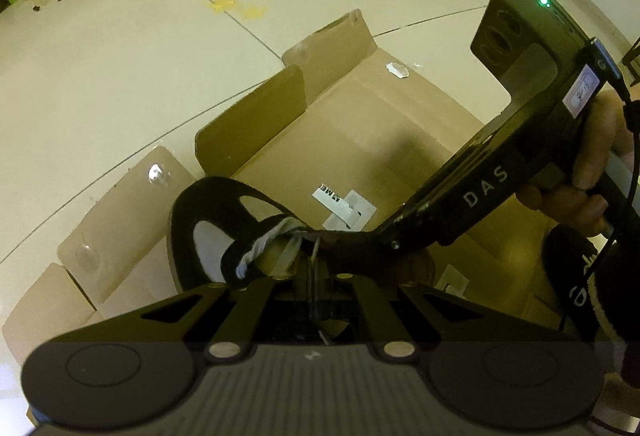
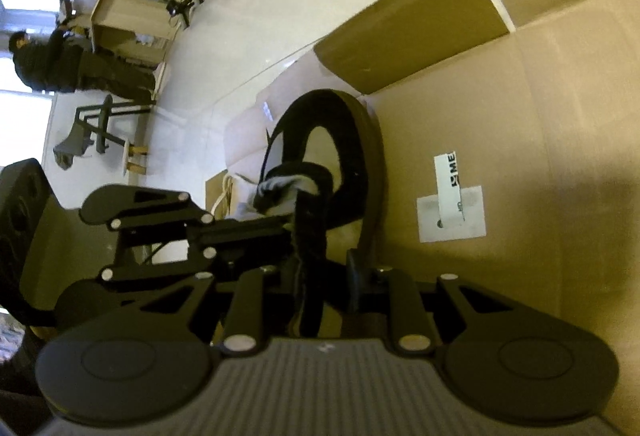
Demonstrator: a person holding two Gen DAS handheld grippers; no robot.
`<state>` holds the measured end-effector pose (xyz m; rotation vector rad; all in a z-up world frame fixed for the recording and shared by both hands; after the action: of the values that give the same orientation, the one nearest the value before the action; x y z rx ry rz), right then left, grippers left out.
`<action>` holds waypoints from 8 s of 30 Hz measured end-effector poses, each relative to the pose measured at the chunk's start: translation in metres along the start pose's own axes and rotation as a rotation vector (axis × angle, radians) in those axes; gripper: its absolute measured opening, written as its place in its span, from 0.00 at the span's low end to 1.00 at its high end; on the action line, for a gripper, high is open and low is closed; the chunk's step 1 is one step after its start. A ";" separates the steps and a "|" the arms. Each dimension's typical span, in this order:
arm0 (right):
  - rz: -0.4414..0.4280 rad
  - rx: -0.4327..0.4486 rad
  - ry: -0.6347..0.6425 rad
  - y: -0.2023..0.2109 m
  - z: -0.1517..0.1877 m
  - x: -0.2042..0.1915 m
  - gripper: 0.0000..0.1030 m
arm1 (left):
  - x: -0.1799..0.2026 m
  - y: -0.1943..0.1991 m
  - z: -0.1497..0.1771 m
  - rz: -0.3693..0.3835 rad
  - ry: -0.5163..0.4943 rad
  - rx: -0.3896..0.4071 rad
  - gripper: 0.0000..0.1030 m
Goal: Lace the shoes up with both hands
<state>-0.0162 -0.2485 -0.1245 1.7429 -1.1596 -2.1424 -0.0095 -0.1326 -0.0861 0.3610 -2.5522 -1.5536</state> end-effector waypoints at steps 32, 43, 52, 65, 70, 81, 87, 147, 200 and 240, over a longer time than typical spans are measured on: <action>-0.058 0.106 -0.101 -0.011 -0.029 -0.022 0.02 | -0.014 -0.001 0.016 -0.027 0.097 0.015 0.07; -0.049 0.114 -0.172 -0.006 -0.030 -0.011 0.14 | -0.010 0.005 0.019 -0.016 0.107 0.016 0.18; -0.059 0.075 -0.147 -0.011 -0.023 -0.025 0.11 | -0.006 0.003 0.020 -0.032 0.097 0.008 0.21; 0.079 0.286 0.030 0.027 -0.044 -0.031 0.03 | 0.003 0.025 0.021 -0.147 0.067 0.030 0.30; 0.056 0.283 -0.059 0.026 -0.036 -0.024 0.42 | -0.003 0.034 0.031 -0.201 0.130 0.011 0.32; 0.065 0.240 -0.089 -0.013 -0.023 -0.028 0.03 | 0.005 0.016 0.056 -0.182 0.214 -0.080 0.32; 0.160 0.371 0.137 0.021 -0.027 -0.049 0.02 | 0.004 0.007 0.074 -0.176 0.272 -0.118 0.27; 1.026 1.064 0.274 0.312 -0.120 0.031 0.01 | -0.006 -0.002 0.084 -0.134 0.405 -0.102 0.27; 0.486 0.193 0.735 0.000 -0.041 -0.007 0.25 | 0.001 0.016 0.073 -0.024 0.458 -0.049 0.35; 0.517 0.084 0.855 -0.014 -0.040 -0.005 0.01 | -0.007 0.019 0.067 -0.080 0.514 -0.062 0.95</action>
<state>0.0258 -0.2551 -0.1308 1.8125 -1.2312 -0.9064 -0.0207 -0.0648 -0.0996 0.7521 -2.1104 -1.3410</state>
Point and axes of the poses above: each gripper's, at about its wrist camera, not at the fingertips, and y roughly against the way its jaws point, x to its right, z to its underside, the point moved 7 cm from there along -y, roughly the way its jaws point, and after that the axes turned 14 degrees about -y, right-handed, at the moved point
